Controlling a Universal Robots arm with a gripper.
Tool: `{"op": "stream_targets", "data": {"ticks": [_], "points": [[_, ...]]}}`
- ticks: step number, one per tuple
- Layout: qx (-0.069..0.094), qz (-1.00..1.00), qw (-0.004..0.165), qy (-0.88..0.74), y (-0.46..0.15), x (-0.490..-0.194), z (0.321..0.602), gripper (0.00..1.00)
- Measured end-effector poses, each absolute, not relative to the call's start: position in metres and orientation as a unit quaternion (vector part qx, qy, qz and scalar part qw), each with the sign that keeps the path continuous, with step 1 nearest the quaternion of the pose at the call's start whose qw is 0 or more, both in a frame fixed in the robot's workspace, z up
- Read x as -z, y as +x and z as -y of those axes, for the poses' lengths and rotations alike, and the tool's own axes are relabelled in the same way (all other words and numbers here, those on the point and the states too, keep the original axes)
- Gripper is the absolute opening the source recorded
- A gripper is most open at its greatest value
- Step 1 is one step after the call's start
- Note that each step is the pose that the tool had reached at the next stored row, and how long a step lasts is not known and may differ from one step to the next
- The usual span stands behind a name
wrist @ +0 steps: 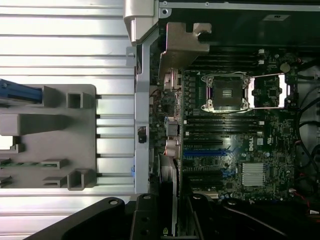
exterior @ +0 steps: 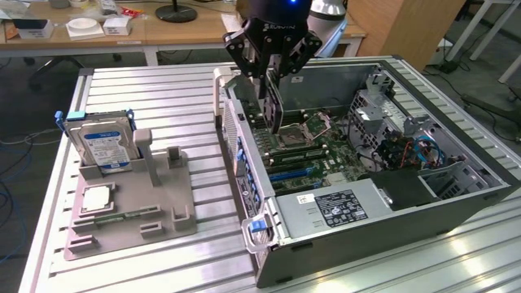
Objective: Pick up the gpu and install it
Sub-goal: 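Pick up the gpu and move the gpu toward the slot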
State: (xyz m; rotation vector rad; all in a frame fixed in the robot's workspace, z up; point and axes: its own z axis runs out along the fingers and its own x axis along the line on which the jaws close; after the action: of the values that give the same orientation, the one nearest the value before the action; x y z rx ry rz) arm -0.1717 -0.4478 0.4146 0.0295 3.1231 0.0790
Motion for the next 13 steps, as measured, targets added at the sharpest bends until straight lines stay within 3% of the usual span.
{"op": "stream_targets", "data": {"ticks": [13], "points": [[-0.025, -1.0, 0.009, 0.009, -0.155, -0.415, 0.448, 0.27]]}}
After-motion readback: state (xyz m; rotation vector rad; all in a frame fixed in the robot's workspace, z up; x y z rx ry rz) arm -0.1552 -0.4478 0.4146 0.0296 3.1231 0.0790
